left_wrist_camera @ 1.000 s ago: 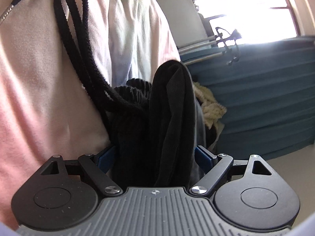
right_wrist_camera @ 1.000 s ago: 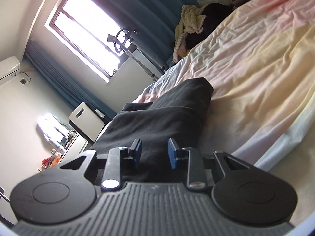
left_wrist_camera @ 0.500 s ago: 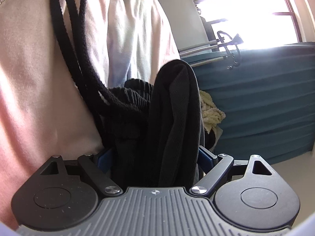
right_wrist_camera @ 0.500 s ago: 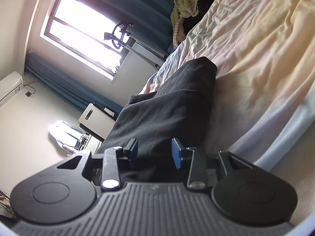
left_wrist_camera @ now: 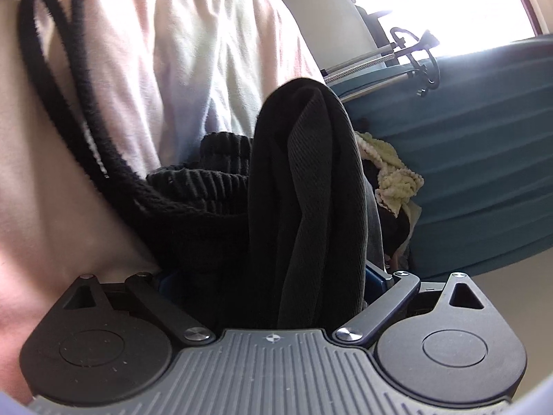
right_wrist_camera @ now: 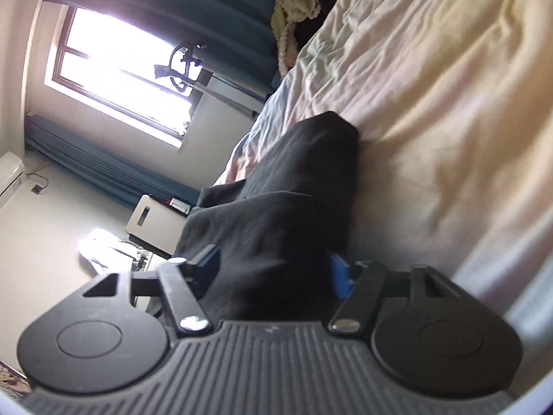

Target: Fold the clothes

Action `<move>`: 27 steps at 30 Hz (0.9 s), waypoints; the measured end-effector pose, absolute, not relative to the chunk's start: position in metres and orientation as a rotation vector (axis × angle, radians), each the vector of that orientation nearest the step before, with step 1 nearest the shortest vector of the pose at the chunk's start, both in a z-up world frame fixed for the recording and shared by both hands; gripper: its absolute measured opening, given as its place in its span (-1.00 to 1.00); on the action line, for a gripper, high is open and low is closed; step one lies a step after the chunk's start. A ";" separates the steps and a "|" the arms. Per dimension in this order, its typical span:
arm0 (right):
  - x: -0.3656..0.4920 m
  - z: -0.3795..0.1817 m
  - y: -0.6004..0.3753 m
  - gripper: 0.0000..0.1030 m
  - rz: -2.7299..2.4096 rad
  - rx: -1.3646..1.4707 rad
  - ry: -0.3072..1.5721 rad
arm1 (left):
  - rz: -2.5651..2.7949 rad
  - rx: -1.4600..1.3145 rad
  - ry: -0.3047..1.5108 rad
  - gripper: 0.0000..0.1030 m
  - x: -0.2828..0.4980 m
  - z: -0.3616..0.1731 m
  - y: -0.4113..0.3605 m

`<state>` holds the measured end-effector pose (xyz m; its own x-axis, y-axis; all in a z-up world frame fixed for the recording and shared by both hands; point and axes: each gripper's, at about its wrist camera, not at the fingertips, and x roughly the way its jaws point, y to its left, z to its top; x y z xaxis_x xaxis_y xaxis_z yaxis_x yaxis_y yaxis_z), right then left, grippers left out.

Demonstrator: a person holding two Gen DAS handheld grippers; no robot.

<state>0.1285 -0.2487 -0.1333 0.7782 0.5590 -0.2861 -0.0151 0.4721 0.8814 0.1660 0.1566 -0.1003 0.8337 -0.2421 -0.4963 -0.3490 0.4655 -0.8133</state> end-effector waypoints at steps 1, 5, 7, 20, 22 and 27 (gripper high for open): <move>0.133 -0.132 -0.245 0.63 0.395 1.009 0.604 | 0.075 -1.096 0.609 0.86 0.166 -0.100 0.156; 0.147 -0.129 -0.229 0.66 0.413 0.877 0.617 | 0.097 -1.058 0.599 0.78 0.165 -0.096 0.151; 0.148 -0.129 -0.220 0.65 0.389 0.801 0.629 | 0.104 -1.025 0.593 0.50 0.164 -0.090 0.146; 0.106 -0.058 -0.196 -0.54 0.328 0.523 0.393 | 0.017 -0.846 0.429 -0.44 0.144 -0.039 0.123; 0.099 -0.041 -0.200 -0.55 0.333 0.542 0.339 | -0.019 -0.821 0.424 -0.44 0.129 -0.026 0.115; 0.086 0.014 -0.229 -0.56 0.324 0.550 0.226 | -0.123 -0.854 0.407 -0.44 0.121 0.002 0.090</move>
